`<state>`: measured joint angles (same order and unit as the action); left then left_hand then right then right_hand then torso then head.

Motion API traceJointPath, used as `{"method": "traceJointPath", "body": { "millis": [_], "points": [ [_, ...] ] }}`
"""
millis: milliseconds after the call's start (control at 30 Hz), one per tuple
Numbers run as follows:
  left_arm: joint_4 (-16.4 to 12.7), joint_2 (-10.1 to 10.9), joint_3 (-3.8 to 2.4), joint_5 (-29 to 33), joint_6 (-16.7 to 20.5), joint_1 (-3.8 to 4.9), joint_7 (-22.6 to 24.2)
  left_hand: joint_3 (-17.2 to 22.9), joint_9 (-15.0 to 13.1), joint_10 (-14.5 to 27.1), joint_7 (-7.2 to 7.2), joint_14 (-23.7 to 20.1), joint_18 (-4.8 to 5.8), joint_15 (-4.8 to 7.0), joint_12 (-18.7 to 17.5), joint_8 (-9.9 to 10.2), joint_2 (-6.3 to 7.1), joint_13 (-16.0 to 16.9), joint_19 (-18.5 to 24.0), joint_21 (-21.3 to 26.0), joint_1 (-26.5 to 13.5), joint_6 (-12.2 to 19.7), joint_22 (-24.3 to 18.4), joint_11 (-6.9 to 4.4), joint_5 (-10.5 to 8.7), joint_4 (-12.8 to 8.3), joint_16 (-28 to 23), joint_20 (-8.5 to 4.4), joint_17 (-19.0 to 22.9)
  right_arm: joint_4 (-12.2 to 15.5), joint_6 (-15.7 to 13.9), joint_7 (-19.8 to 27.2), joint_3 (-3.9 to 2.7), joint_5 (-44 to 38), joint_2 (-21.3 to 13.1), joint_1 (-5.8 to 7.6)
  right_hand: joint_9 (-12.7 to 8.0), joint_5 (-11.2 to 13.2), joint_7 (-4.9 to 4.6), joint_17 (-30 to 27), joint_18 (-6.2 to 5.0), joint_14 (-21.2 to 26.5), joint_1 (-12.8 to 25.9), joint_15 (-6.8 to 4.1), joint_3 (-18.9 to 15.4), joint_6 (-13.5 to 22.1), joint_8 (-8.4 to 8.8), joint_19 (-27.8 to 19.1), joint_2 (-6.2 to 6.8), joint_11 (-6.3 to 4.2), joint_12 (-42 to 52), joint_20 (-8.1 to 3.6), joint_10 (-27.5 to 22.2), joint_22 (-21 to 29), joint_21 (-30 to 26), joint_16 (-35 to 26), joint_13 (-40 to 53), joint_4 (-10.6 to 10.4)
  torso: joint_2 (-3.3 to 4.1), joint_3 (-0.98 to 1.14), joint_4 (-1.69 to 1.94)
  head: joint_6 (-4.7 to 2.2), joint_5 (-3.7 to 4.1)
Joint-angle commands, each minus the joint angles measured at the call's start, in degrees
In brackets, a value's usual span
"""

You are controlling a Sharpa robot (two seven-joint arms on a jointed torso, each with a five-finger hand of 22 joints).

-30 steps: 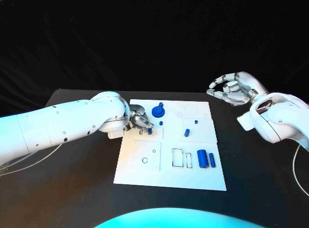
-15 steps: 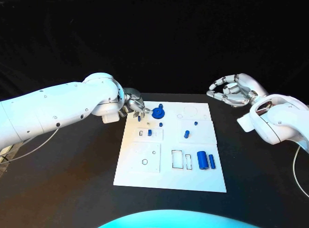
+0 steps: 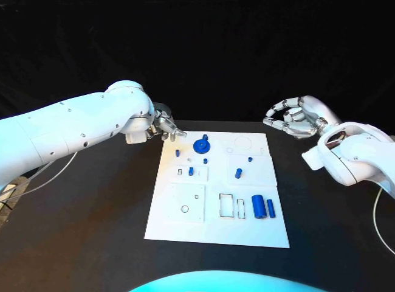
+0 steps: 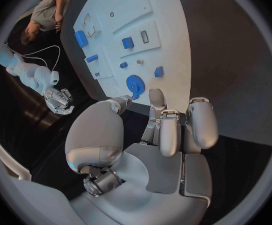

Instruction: Assemble the parts on the task board

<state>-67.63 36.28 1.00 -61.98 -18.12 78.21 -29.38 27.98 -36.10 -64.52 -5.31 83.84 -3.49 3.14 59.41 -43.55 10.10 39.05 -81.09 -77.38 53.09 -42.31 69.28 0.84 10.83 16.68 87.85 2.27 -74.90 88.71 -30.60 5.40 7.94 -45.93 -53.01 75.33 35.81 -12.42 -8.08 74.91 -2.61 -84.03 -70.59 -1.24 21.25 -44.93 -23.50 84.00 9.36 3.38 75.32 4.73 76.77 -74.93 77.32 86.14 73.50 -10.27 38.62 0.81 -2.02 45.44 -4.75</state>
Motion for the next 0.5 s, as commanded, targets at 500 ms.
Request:
{"method": "traceJointPath", "body": {
  "millis": [500],
  "points": [
    [7.7,-4.9,2.25,-1.4,-5.7,-1.19,0.8,-0.7,0.3,-0.2,0.07,5.4,-0.81,-0.37,0.0,0.3,-0.38,-0.1,-0.2,-0.3,-0.3,-0.4,0.3,0.09,-0.17,0.0,0.5,0.26,-12.9,-0.1,0.7,0.5,0.0,-0.3,0.4,-0.18,0.0,-0.2,0.05,6.2,-1.03,-3.9,0.6,0.01,0.1,0.3,-0.32,0.3,-0.05,-0.21,-0.2,-0.2,-0.1,-0.3,-0.4,-0.3,0.0,-0.3,0.02,-0.03,-0.08,0.17,-0.4]
  ]
}}
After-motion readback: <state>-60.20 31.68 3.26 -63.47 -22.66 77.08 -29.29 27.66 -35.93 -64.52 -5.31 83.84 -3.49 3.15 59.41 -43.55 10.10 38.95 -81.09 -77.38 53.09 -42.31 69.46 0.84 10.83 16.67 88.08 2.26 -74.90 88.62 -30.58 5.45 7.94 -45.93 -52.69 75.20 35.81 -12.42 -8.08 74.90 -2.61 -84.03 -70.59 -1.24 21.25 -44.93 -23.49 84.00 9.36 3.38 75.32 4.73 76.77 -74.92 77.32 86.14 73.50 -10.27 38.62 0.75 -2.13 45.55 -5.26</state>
